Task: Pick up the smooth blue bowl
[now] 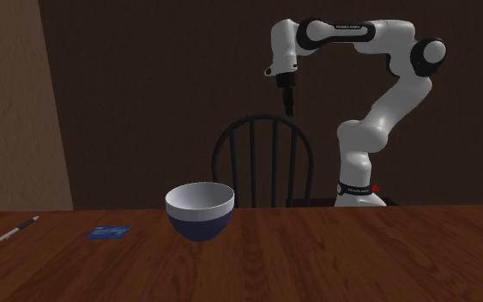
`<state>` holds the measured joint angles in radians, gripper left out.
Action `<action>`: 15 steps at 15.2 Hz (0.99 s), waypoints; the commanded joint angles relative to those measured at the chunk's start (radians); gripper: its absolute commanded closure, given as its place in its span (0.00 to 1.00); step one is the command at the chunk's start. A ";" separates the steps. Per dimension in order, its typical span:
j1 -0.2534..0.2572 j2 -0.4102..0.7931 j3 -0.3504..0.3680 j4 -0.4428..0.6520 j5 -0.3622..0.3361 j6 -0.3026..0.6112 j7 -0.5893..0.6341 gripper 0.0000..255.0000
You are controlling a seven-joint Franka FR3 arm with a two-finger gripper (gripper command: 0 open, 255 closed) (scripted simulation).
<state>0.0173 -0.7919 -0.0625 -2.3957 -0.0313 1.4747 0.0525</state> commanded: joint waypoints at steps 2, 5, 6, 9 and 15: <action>0.008 0.020 0.014 -0.001 0.015 0.023 0.015 0.00; 0.032 0.087 0.054 0.003 0.057 0.092 0.057 0.00; 0.040 0.110 0.067 0.007 0.069 0.114 0.071 0.00; 0.063 0.187 0.105 0.025 0.104 0.181 0.110 0.00; 0.102 0.358 0.178 0.095 0.153 0.302 0.183 0.00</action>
<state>0.1116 -0.4627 0.1011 -2.3178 0.1135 1.7593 0.2194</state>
